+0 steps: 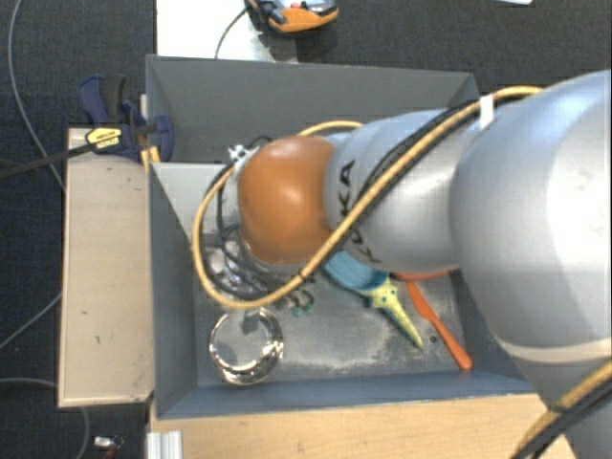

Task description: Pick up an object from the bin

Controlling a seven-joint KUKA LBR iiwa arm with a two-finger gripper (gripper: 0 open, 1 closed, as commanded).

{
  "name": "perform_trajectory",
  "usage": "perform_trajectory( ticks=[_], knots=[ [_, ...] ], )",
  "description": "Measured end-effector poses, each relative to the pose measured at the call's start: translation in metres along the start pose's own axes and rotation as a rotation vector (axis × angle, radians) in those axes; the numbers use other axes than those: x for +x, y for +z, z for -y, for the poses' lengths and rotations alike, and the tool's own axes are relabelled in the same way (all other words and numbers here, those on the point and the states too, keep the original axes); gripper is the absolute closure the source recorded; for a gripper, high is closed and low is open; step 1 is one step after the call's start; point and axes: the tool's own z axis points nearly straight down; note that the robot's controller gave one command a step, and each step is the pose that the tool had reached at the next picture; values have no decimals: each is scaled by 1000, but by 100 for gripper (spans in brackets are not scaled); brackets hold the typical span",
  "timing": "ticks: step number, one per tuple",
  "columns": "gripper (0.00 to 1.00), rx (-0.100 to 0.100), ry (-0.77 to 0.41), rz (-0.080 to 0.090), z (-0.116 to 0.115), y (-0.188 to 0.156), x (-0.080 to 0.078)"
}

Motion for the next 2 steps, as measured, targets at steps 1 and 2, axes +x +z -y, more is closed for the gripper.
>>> perform_trajectory(
  ticks=[1,2],
  knots=[
    [100,0,1,8,0,-26,-2],
    [100,0,4,6,0,-39,-1]
  ],
)
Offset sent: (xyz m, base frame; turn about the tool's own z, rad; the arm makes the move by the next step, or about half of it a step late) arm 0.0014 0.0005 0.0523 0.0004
